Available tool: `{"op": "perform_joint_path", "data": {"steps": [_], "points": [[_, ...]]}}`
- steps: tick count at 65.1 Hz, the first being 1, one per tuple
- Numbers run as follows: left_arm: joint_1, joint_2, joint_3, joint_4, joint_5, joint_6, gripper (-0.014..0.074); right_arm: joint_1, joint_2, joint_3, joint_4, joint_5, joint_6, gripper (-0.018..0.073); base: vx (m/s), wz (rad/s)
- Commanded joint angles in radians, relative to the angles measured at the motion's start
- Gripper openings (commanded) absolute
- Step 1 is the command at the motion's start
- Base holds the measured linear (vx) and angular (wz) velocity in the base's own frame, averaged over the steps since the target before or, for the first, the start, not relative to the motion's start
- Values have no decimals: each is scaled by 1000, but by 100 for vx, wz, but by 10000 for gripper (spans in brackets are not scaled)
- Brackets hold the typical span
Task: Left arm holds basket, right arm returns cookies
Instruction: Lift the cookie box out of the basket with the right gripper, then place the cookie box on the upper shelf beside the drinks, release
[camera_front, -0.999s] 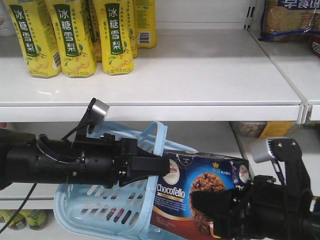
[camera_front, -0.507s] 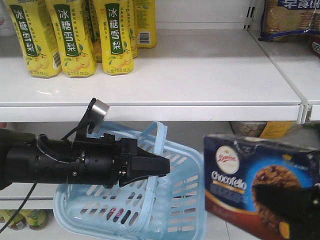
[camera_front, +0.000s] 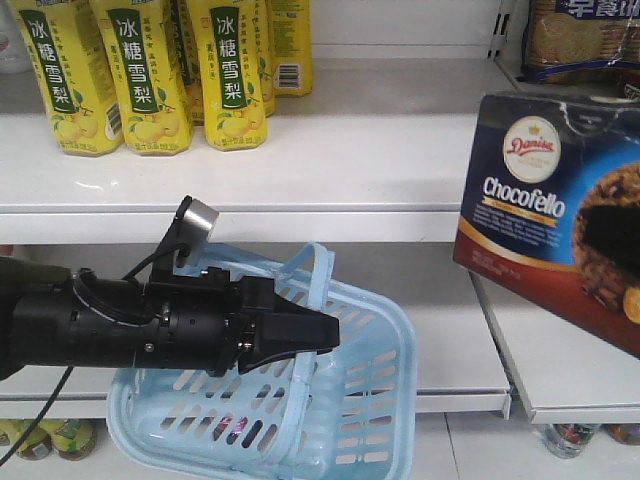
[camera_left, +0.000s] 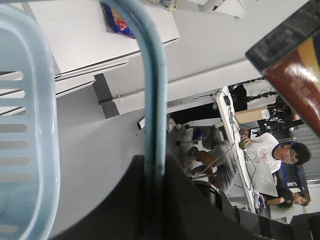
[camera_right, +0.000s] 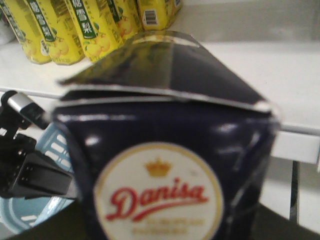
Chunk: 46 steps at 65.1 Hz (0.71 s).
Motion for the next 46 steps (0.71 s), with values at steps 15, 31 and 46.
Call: {"op": "perform_joint_path", "data": {"steps": [15, 31, 46], "points": [[4, -34, -33, -127, 19, 12, -3, -5, 193, -36, -192, -324, 149, 87, 0, 0], [4, -34, -33, -127, 19, 12, -3, -7, 279, -36, -481, -412, 385, 87, 0, 0], [4, -34, -33, -127, 19, 12, -3, -119, 337, -36, -740, -414, 655, 87, 0, 0]]}}
